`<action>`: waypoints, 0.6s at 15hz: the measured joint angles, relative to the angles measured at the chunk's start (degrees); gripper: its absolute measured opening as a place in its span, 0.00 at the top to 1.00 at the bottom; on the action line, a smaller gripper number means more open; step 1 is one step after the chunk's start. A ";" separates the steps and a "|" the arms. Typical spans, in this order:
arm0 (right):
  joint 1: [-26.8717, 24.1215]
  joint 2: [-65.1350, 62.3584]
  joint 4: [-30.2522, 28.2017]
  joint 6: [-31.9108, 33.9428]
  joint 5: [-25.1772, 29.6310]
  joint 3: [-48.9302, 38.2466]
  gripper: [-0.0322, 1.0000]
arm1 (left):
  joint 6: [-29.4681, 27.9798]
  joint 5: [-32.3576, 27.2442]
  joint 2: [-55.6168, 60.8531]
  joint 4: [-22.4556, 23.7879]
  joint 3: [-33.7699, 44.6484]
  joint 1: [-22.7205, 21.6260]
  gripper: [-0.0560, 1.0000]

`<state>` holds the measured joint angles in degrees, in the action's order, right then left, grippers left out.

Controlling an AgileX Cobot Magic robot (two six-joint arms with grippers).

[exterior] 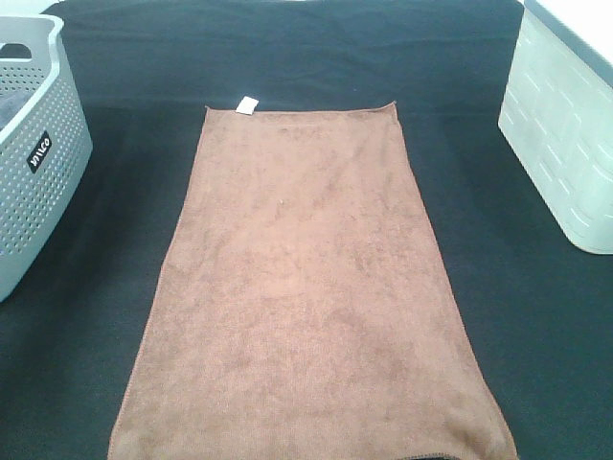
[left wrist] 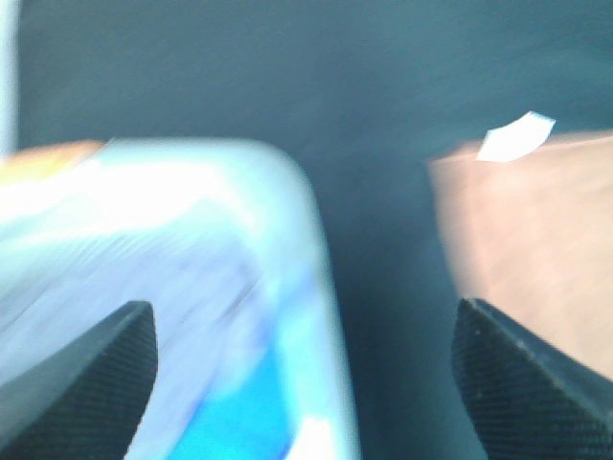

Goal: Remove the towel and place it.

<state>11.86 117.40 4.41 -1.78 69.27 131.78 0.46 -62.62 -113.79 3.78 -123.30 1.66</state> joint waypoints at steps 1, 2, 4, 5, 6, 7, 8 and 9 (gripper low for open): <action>0.00 -2.23 0.06 1.09 0.11 -2.06 0.21 | 0.00 -3.95 1.20 -0.06 0.00 -1.78 0.22; 0.00 -5.16 0.86 2.12 0.29 -5.39 0.21 | 0.00 -6.13 2.23 -0.06 0.00 -3.32 0.22; 0.00 -11.23 1.83 3.44 0.34 -14.44 0.22 | 0.17 -6.42 6.30 0.34 4.24 -4.64 0.22; 0.00 -15.24 2.64 4.07 0.34 -19.82 0.23 | 0.06 -6.13 10.31 0.34 9.45 -4.70 0.22; 0.00 -19.37 2.98 5.16 0.34 -26.59 0.23 | -0.11 -4.07 14.84 0.34 16.62 -4.70 0.22; 0.00 -24.69 3.04 6.25 -0.97 -33.92 0.23 | -0.80 -0.86 20.51 0.34 25.73 -4.70 0.22; 0.00 -30.08 3.09 7.22 -3.04 -40.57 0.23 | -1.43 1.89 25.95 0.23 34.95 -4.70 0.22; 0.00 -30.08 3.09 7.22 -3.04 -40.57 0.23 | -1.43 1.89 25.95 0.23 34.95 -4.70 0.22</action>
<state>11.86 87.32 7.51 5.44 66.23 91.21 -0.97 -60.73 -87.83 4.01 -88.35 -3.04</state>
